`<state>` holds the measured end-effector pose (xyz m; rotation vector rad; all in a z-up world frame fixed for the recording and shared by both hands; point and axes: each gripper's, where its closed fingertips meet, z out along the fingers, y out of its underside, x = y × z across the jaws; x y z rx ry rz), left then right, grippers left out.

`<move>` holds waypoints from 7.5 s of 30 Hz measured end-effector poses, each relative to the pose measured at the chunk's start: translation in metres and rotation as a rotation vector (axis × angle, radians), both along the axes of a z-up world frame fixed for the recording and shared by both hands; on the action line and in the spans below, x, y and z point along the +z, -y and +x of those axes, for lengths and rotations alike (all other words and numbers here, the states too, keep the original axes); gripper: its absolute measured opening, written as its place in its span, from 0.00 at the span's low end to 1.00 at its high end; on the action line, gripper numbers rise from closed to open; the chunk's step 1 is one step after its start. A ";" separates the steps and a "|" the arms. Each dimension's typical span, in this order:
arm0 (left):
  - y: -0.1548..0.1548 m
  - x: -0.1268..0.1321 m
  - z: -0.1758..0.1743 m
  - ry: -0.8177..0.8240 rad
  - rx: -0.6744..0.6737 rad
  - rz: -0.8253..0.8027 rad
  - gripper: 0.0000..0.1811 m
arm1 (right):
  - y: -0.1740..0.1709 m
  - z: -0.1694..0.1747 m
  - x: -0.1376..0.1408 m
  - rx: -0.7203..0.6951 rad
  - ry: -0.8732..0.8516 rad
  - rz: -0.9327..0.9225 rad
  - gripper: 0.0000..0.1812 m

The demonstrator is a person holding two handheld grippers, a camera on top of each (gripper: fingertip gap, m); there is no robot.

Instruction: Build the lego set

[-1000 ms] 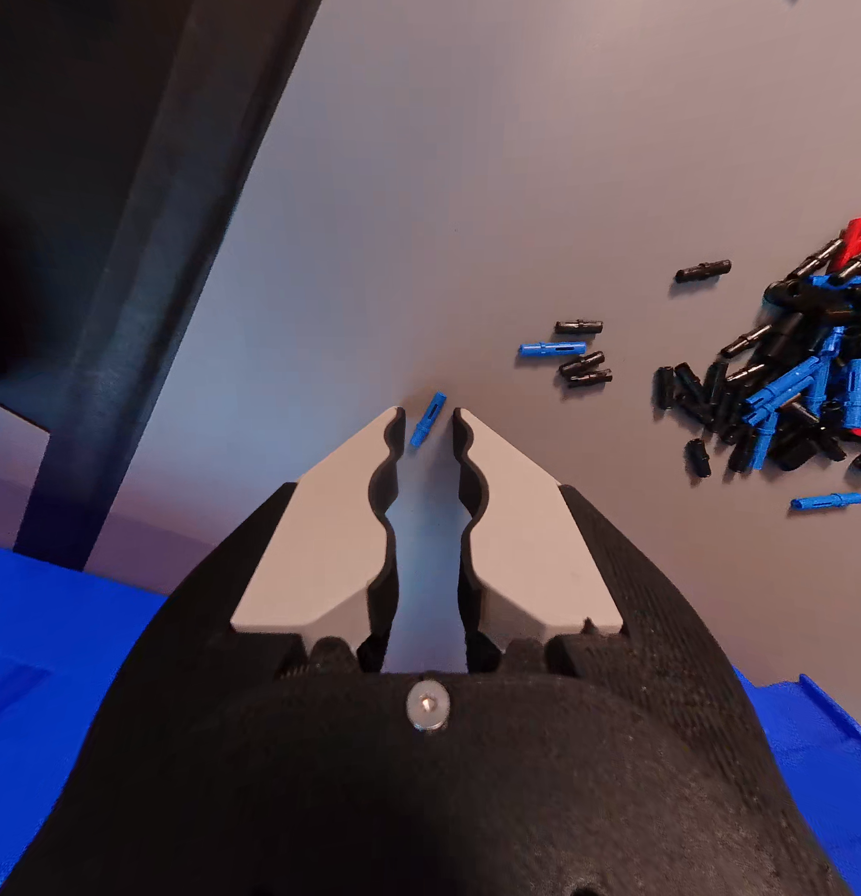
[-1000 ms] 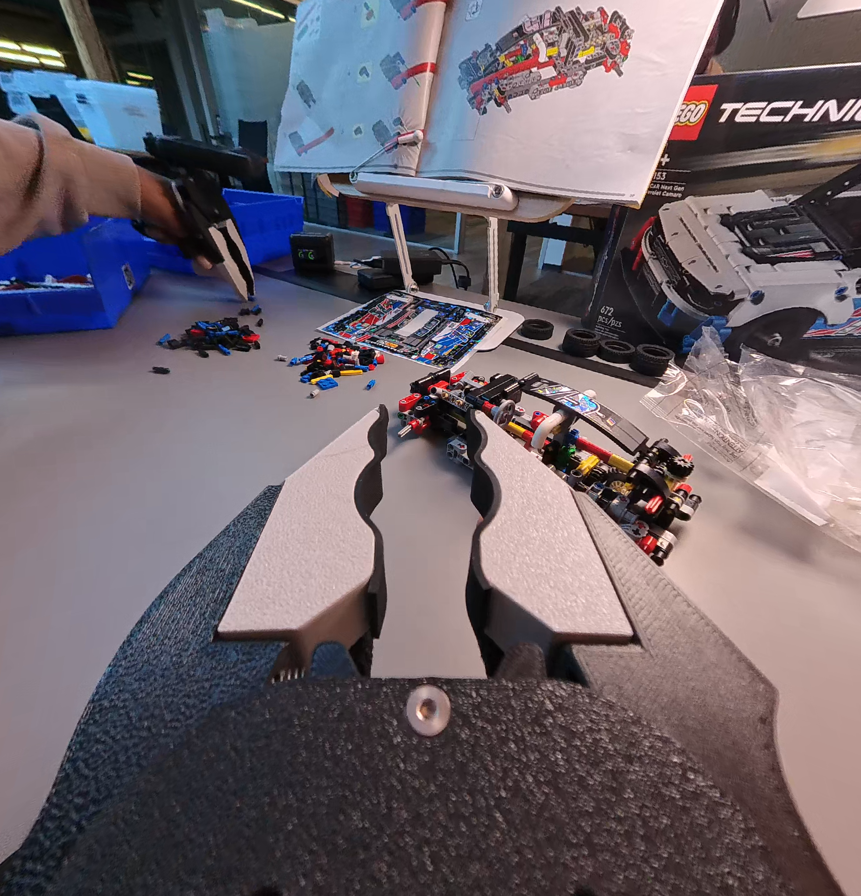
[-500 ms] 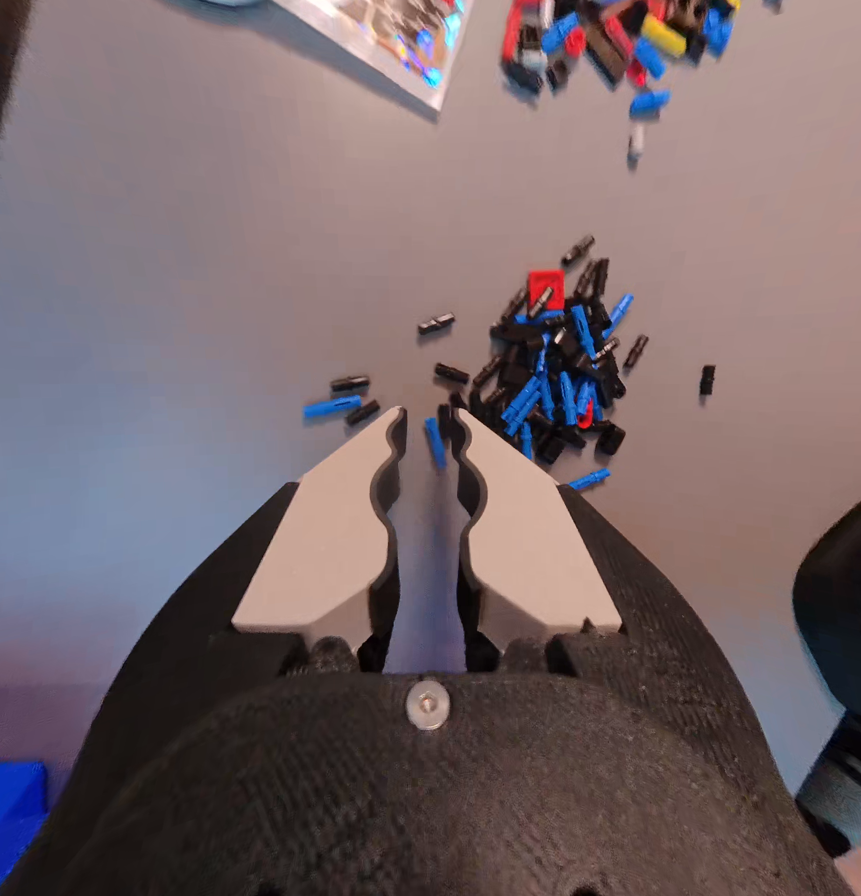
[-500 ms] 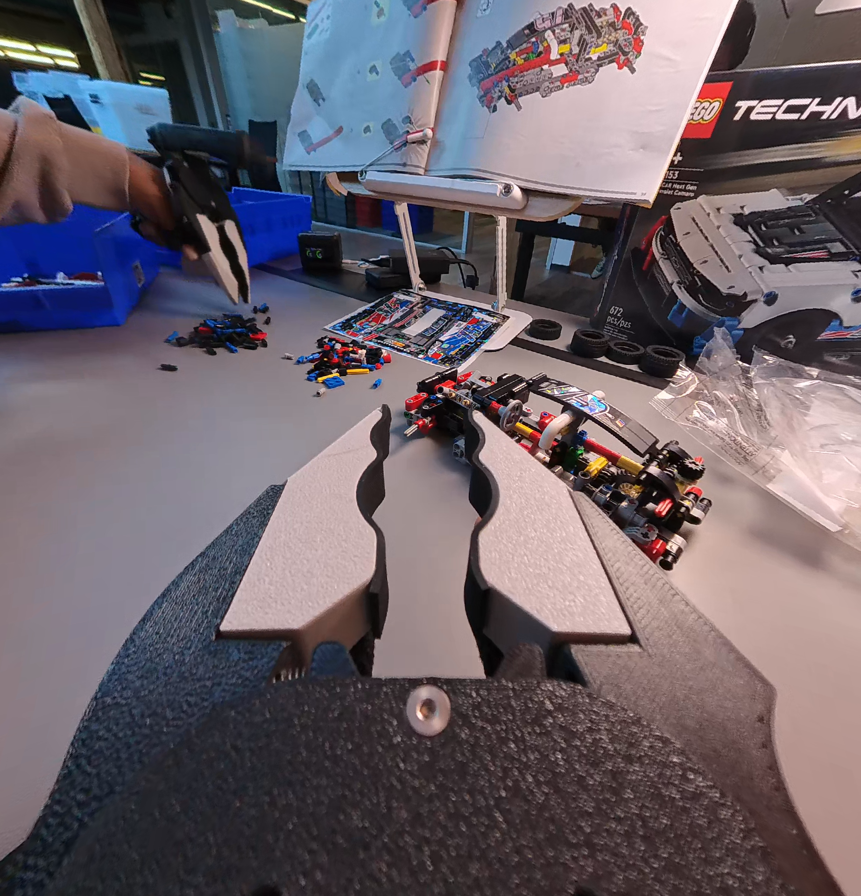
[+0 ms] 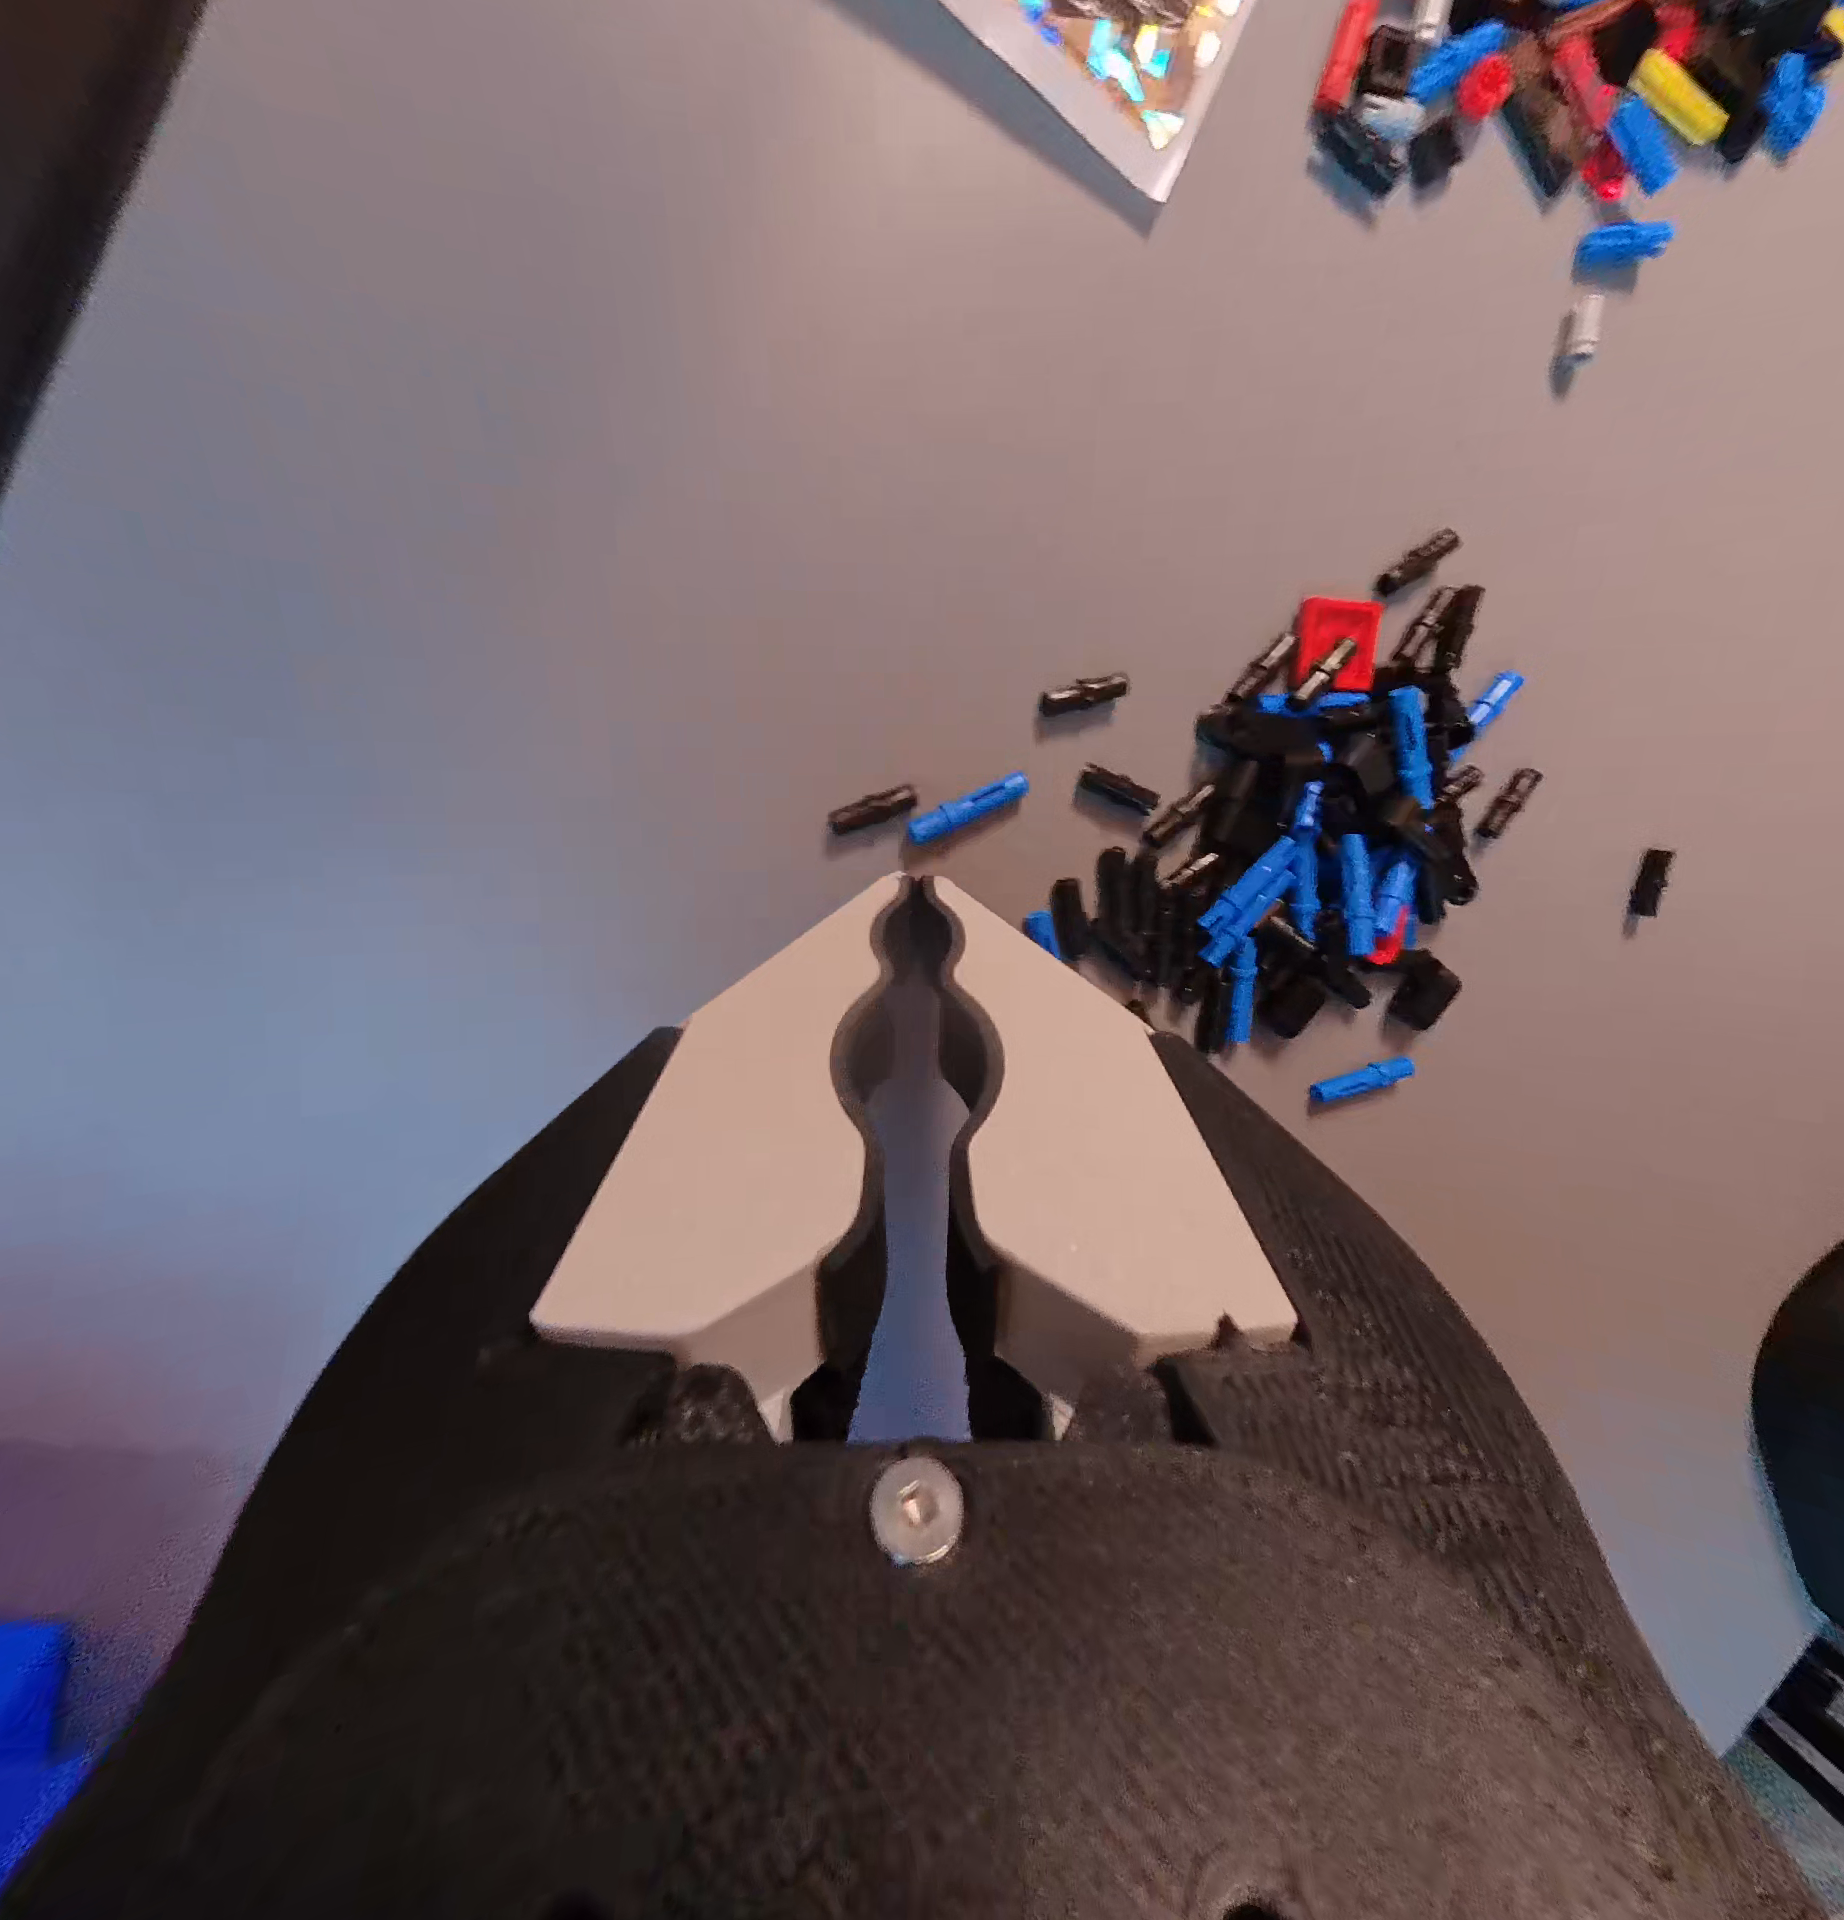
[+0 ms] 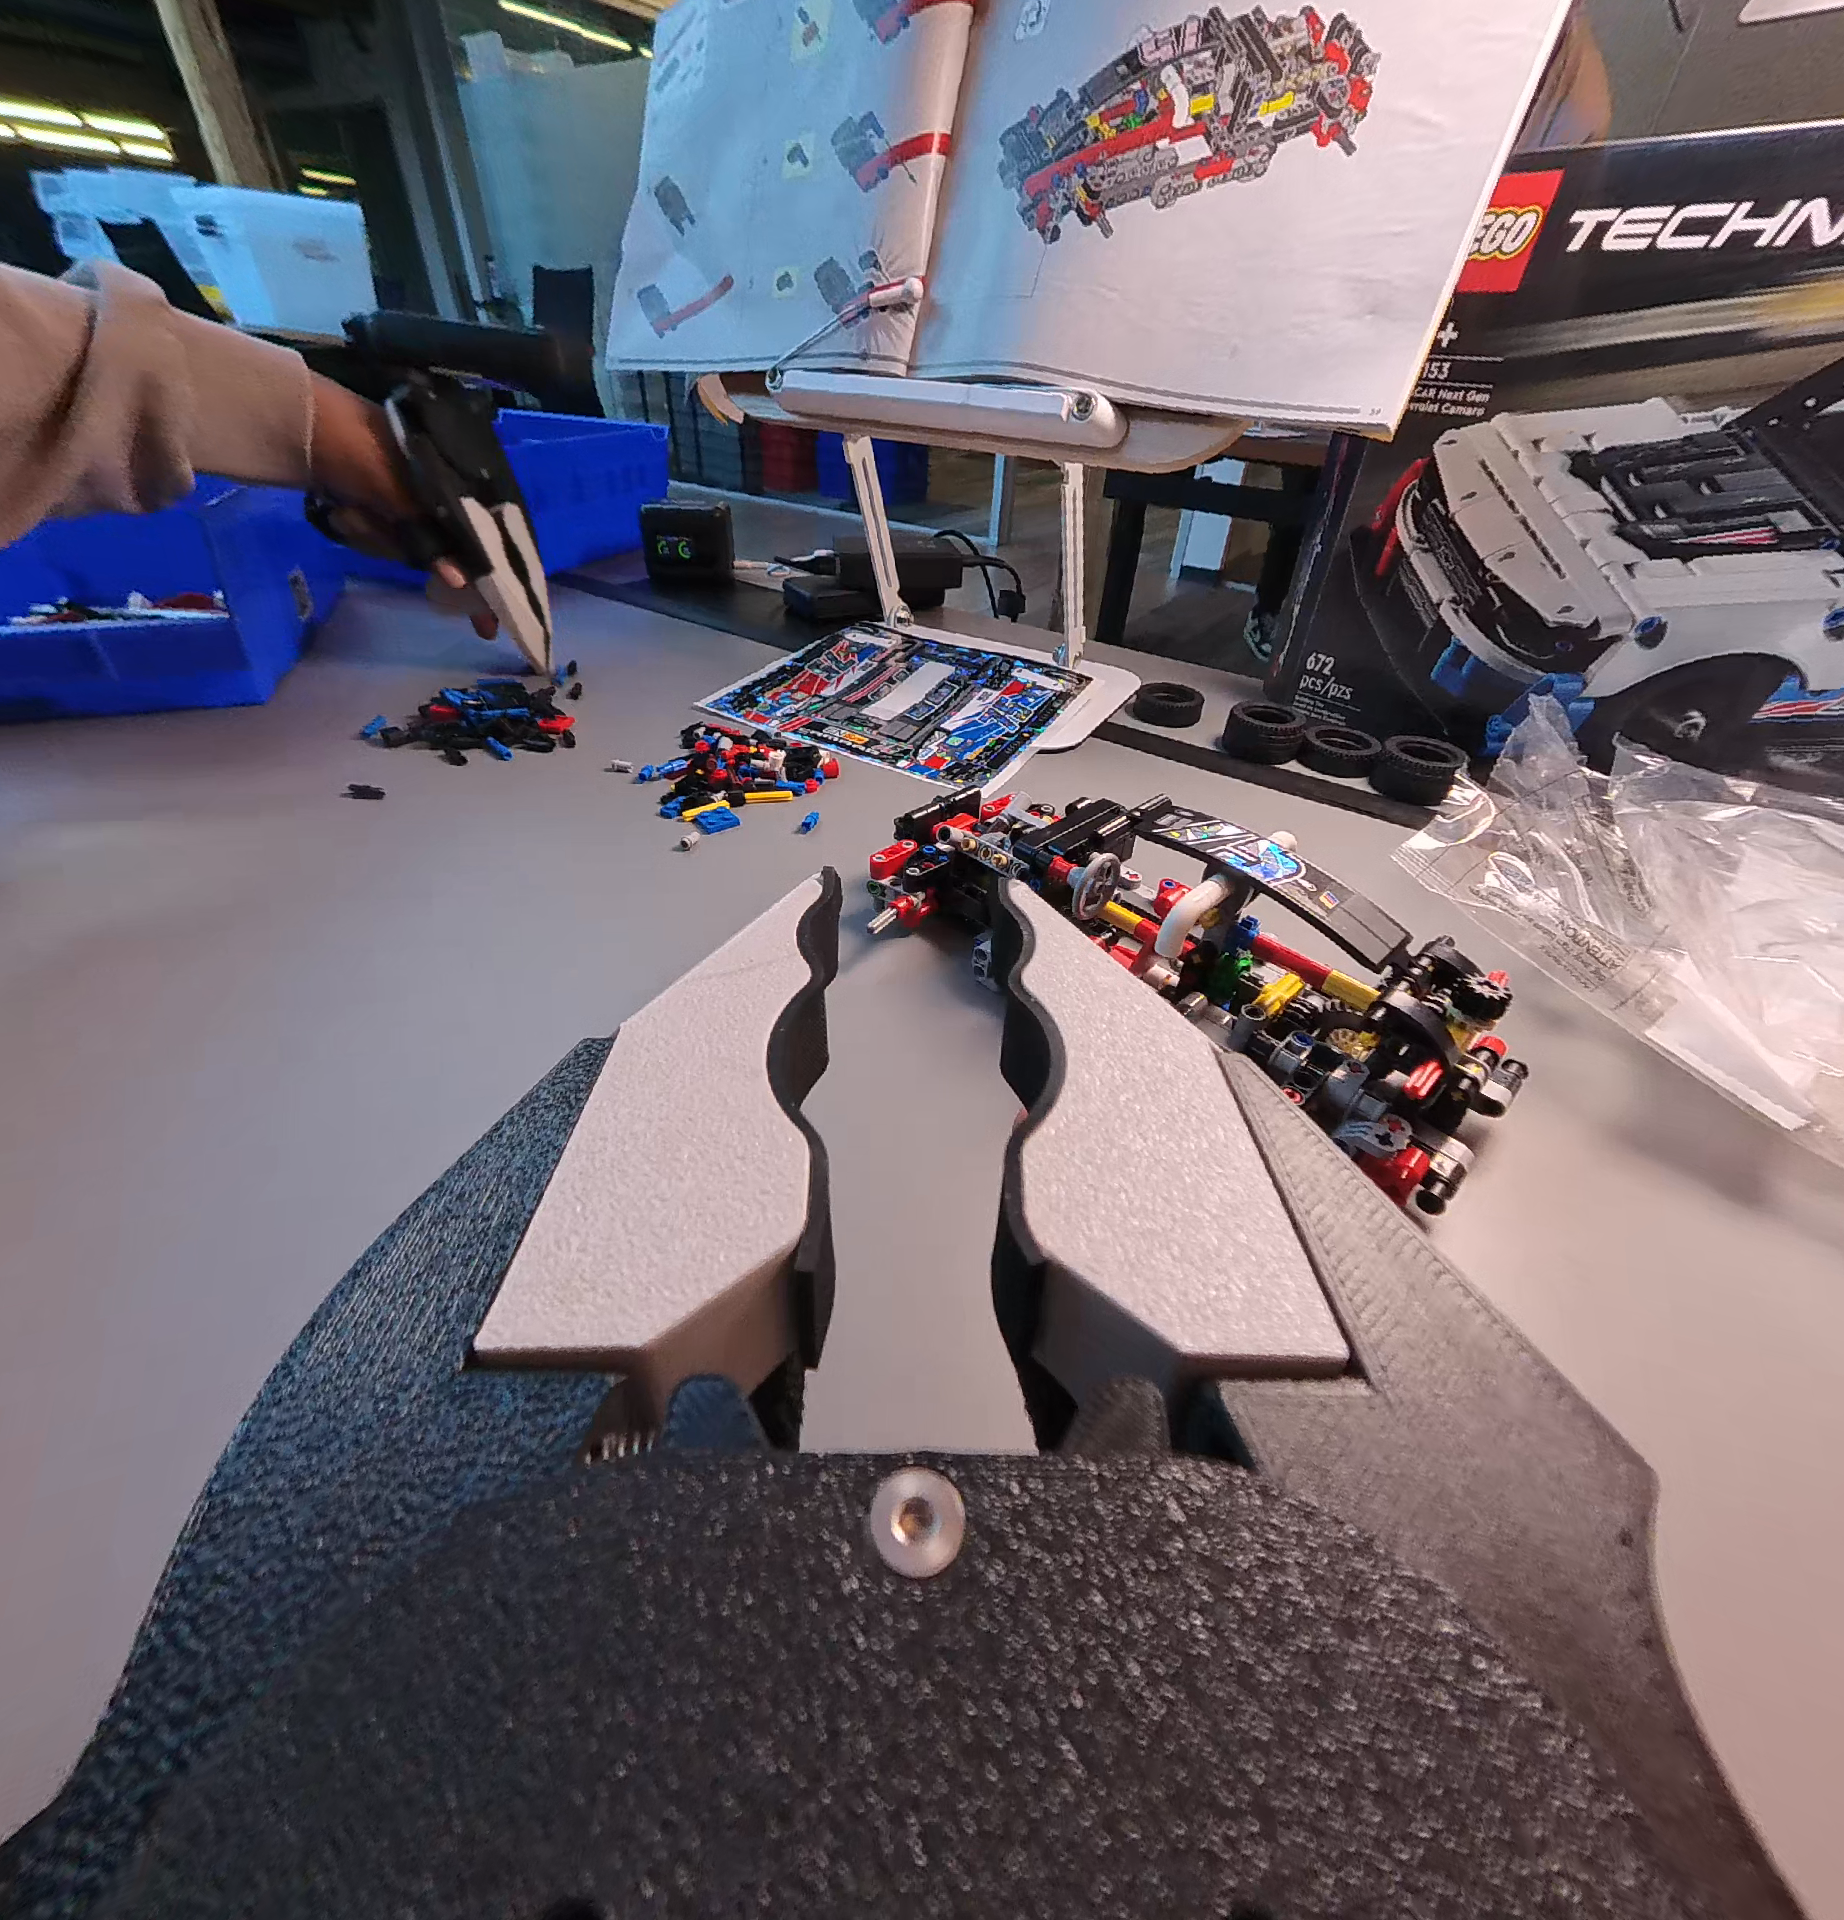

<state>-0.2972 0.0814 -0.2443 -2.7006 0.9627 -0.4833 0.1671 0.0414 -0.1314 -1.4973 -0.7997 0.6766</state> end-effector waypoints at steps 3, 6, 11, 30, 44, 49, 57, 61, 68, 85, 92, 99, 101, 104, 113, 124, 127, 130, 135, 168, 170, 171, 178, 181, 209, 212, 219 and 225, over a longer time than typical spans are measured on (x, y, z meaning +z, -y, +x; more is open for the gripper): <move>0.011 0.005 0.009 0.031 -0.038 -0.028 0.00 | 0.001 -0.001 0.001 0.003 0.000 0.005 0.15; -0.006 0.012 0.005 0.016 -0.001 0.070 0.01 | 0.001 -0.001 0.001 0.004 -0.002 0.004 0.14; -0.031 0.004 -0.005 -0.038 0.072 0.156 0.03 | 0.001 0.000 0.000 -0.001 0.000 0.002 0.14; -0.012 0.001 0.036 -0.060 -0.065 0.112 0.11 | 0.003 0.002 0.003 0.007 -0.017 0.008 0.14; -0.018 0.010 0.043 -0.038 -0.057 0.159 0.10 | 0.004 0.002 0.004 0.006 -0.023 0.012 0.13; -0.016 0.000 0.046 -0.062 -0.089 0.137 0.02 | 0.003 0.007 0.005 -0.010 -0.033 0.010 0.13; 0.021 0.000 0.046 -0.076 -0.182 0.008 0.02 | 0.004 0.004 0.005 0.001 -0.031 0.016 0.13; 0.023 0.017 0.052 -0.040 -0.169 0.046 0.09 | 0.005 0.004 0.005 0.004 -0.030 0.016 0.13; 0.027 0.027 0.111 0.018 -0.273 0.208 0.11 | 0.005 0.002 0.004 0.007 -0.025 0.015 0.13; 0.033 0.002 0.107 -0.103 -0.361 0.202 0.06 | 0.005 0.003 0.003 0.003 -0.022 0.013 0.13; 0.042 0.002 0.090 -0.148 -0.359 0.169 0.06 | 0.005 0.003 0.004 0.001 -0.025 0.013 0.13; 0.049 0.024 0.107 -0.052 -0.337 0.220 0.10 | 0.005 0.003 0.003 0.003 -0.022 0.011 0.13; 0.060 0.019 0.115 -0.062 -0.378 0.214 0.11 | 0.005 0.002 0.003 0.004 -0.023 0.011 0.13; 0.066 0.008 0.117 -0.102 -0.402 0.200 0.09 | 0.005 0.001 0.003 0.007 -0.021 0.009 0.13; 0.058 0.002 0.094 -0.231 -0.382 0.212 0.01 | 0.005 0.002 0.002 0.002 -0.020 0.008 0.13; 0.117 0.018 0.133 -0.067 -0.381 0.196 0.12 | 0.006 0.000 0.002 0.008 -0.018 0.007 0.12; 0.124 0.007 0.133 -0.118 -0.387 0.195 0.11 | 0.006 -0.002 0.001 0.014 -0.013 0.006 0.12; 0.122 0.002 0.129 -0.157 -0.386 0.213 0.07 | 0.007 -0.003 0.000 0.016 -0.005 0.009 0.12; 0.105 0.000 0.111 -0.278 -0.344 0.253 0.02 | 0.007 0.000 0.002 0.002 -0.014 0.010 0.12; 0.017 0.007 0.069 -0.315 -0.091 0.179 0.10 | 0.007 0.002 0.000 0.006 -0.020 -0.005 0.12; 0.015 0.015 0.069 -0.322 -0.083 0.215 0.12 | 0.007 0.002 0.000 0.007 -0.020 -0.005 0.12; 0.013 0.022 0.070 -0.318 -0.075 0.247 0.13 | 0.007 0.002 0.000 0.008 -0.020 -0.005 0.12; 0.009 0.060 0.140 0.006 0.021 0.502 0.12 | 0.008 0.001 0.001 0.007 -0.018 -0.001 0.12; 0.019 0.034 0.158 0.000 -0.006 0.461 0.12 | 0.009 -0.001 0.000 0.013 -0.010 0.000 0.12; -0.031 0.025 0.155 0.023 0.125 0.553 0.09 | 0.007 -0.001 -0.003 0.011 -0.009 -0.009 0.12; -0.041 0.014 0.138 0.021 0.232 0.482 0.10 | 0.008 -0.003 -0.003 0.022 -0.002 -0.008 0.12; -0.051 0.003 0.142 0.072 0.236 0.436 0.07 | 0.008 0.001 -0.002 0.004 -0.010 -0.004 0.12; -0.052 0.008 0.161 0.081 0.143 0.477 0.07 | 0.008 -0.002 -0.004 0.009 0.006 -0.003 0.12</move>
